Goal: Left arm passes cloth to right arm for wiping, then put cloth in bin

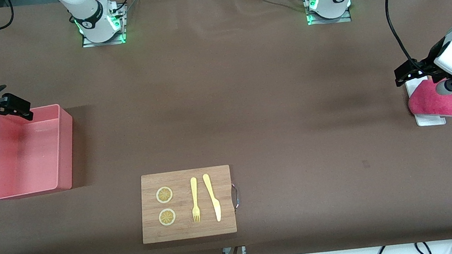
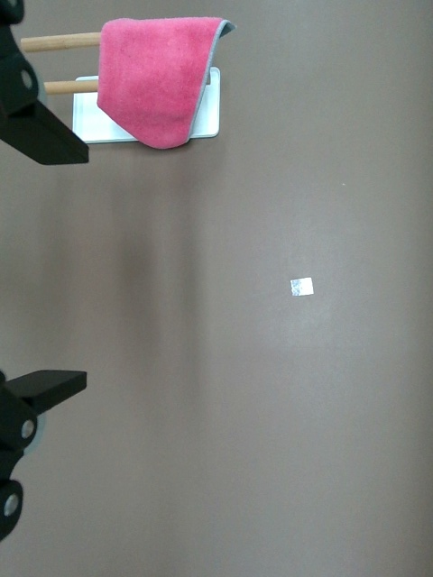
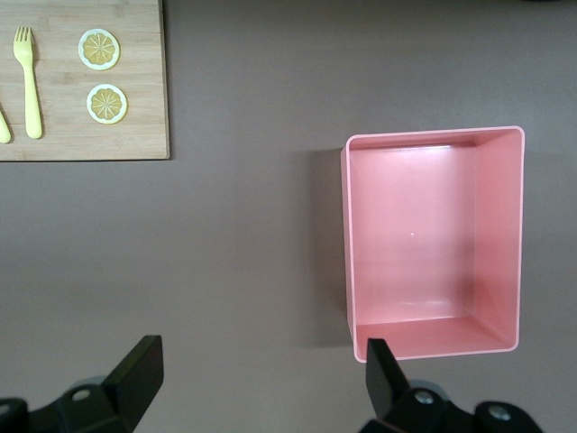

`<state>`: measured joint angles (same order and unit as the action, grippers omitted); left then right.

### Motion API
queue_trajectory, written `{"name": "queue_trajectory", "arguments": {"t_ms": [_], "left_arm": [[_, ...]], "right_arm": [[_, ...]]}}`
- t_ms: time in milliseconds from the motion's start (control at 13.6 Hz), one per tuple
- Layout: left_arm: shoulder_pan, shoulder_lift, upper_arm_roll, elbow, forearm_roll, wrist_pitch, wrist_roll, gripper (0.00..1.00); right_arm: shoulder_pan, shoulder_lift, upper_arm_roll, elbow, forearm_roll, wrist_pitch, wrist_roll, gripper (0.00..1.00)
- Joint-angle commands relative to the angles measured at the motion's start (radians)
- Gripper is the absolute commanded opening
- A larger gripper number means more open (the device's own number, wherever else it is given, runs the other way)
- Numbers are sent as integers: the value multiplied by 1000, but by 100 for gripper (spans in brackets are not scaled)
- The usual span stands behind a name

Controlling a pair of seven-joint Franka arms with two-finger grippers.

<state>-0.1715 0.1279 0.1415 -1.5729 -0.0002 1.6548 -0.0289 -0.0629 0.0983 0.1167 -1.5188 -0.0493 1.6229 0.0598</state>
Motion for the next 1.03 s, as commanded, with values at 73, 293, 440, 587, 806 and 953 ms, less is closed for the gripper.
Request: {"name": "queue_trajectory", "arguments": {"t_ms": [73, 293, 440, 587, 806, 953], "left_arm": [[1, 12, 0, 24, 16, -9, 1, 100], [7, 12, 0, 24, 16, -9, 1, 100], [7, 12, 0, 25, 16, -9, 1, 100], [9, 12, 1, 24, 17, -10, 1, 100], [7, 12, 1, 25, 17, -9, 1, 100], [9, 12, 3, 25, 6, -9, 1, 100]], "right_arm": [[-5, 15, 14, 28, -15, -11, -11, 99], [-5, 15, 14, 28, -15, -6, -9, 99], [-3, 15, 14, 28, -15, -6, -8, 99], [-5, 15, 12, 28, -17, -6, -8, 99], [-3, 15, 14, 28, -15, -5, -5, 99], [-3, 21, 14, 28, -14, 0, -3, 99]]}}
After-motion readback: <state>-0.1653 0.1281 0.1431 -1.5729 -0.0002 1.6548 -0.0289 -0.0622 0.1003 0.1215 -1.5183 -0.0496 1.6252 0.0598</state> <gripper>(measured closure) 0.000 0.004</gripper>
